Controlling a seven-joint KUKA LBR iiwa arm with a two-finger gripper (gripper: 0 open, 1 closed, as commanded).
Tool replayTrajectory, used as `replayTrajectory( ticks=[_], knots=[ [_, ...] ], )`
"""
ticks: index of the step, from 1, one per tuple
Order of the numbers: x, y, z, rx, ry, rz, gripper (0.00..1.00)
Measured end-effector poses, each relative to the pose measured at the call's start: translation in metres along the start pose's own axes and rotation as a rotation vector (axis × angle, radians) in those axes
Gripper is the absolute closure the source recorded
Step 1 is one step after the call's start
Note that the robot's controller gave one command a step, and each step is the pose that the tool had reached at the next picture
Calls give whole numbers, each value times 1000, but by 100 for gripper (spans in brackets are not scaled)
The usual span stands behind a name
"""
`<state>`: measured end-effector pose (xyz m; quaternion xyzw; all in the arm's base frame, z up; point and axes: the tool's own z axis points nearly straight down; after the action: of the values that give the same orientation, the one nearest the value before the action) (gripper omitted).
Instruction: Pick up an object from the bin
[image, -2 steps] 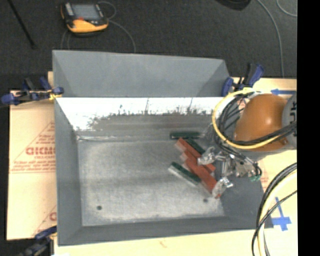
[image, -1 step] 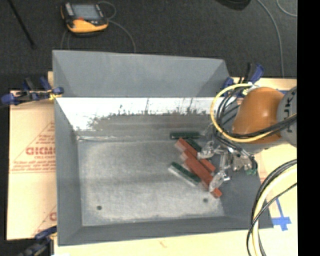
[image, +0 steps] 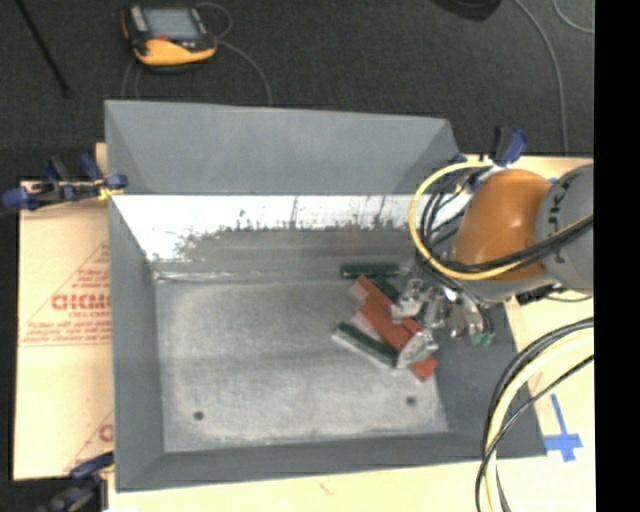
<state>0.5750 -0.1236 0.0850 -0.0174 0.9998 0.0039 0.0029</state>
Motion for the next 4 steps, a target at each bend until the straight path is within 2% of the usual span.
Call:
replayTrajectory(
  ticks=[1, 2, 3, 4],
  knots=[
    [0, 0, 0, 0, 0, 0, 100],
    [-4, 2, 1, -5, 5, -163, 100],
    [-31, 2, -191, 7, 1, -221, 100],
    [-33, 3, -194, 7, -1, -217, 100]
  ],
)
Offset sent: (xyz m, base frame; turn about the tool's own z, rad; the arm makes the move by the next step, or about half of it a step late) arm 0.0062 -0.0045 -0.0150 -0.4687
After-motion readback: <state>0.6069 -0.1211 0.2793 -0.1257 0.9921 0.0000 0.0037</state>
